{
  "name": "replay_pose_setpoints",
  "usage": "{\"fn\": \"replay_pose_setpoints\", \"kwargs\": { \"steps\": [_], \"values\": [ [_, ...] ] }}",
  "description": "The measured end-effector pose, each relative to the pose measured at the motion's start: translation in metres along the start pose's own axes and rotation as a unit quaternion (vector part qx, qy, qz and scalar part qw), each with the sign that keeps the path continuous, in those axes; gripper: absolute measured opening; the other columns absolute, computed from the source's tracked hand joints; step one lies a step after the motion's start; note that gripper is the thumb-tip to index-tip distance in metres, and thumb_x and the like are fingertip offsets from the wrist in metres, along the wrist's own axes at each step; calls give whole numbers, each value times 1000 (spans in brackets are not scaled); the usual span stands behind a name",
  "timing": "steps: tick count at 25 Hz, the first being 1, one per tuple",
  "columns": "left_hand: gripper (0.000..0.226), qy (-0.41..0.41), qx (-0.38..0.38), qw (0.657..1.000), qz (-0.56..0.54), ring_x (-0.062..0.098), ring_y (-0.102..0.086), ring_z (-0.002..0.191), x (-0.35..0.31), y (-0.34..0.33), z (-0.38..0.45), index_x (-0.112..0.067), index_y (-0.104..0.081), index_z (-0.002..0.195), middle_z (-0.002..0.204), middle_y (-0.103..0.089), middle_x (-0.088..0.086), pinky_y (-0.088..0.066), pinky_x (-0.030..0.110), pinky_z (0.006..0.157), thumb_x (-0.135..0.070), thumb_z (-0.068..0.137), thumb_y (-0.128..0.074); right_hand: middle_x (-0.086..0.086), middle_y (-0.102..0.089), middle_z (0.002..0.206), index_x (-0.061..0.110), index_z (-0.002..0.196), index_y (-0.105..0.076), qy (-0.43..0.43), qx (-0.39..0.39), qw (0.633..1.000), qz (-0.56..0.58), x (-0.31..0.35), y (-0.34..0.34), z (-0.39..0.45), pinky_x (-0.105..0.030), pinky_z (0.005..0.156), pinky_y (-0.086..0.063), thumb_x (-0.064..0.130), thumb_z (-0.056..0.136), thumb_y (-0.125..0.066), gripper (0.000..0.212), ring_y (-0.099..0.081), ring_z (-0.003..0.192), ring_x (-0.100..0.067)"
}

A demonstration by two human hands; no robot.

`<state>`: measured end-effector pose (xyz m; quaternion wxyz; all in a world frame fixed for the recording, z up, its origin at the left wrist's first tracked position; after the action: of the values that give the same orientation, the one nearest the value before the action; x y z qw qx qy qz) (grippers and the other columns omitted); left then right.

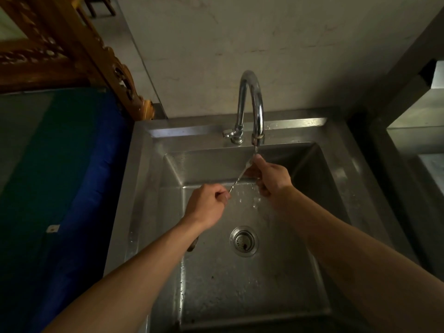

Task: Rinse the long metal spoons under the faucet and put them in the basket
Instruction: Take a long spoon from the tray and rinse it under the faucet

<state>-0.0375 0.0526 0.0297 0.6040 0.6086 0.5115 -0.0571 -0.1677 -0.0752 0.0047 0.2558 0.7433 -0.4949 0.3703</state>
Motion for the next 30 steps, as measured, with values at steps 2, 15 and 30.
{"fn": "replay_pose_setpoints", "kwargs": {
  "steps": [2,15,30],
  "values": [
    [29,-2,-3,1000,7,-2,-49,57,1,2,-1,-32,-58,59,57,-56,-17,-34,14,55,-21,86,-63,8,-65,52,13,87,-72,2,5,1000,-1,0,-1,-1,-16,32,-30,39,89,-65,27,-39,36,-2],
    [16,-11,8,1000,-5,5,-52,64,-1,-2,2,-27,-66,70,64,-60,-13,-38,20,62,-23,85,-64,1,-65,67,11,85,-71,19,39,999,-4,1,-2,-3,-18,35,-28,26,84,-72,15,-38,43,-5],
    [14,-2,12,1000,0,2,-53,62,0,3,2,-26,-68,69,62,-60,-15,-39,18,61,-25,83,-67,3,-61,65,12,85,-70,22,51,998,3,0,-7,-2,-17,36,-27,20,85,-72,8,-36,44,-5]
  ]
}}
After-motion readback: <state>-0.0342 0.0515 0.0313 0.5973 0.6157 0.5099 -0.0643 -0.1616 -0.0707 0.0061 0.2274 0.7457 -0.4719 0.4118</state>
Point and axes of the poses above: each hand's wrist, its own z-axis towards the middle knuckle, its own y-axis out of the back of the hand, x = y × z, the point moved 9 cm from there along z, towards the middle knuckle
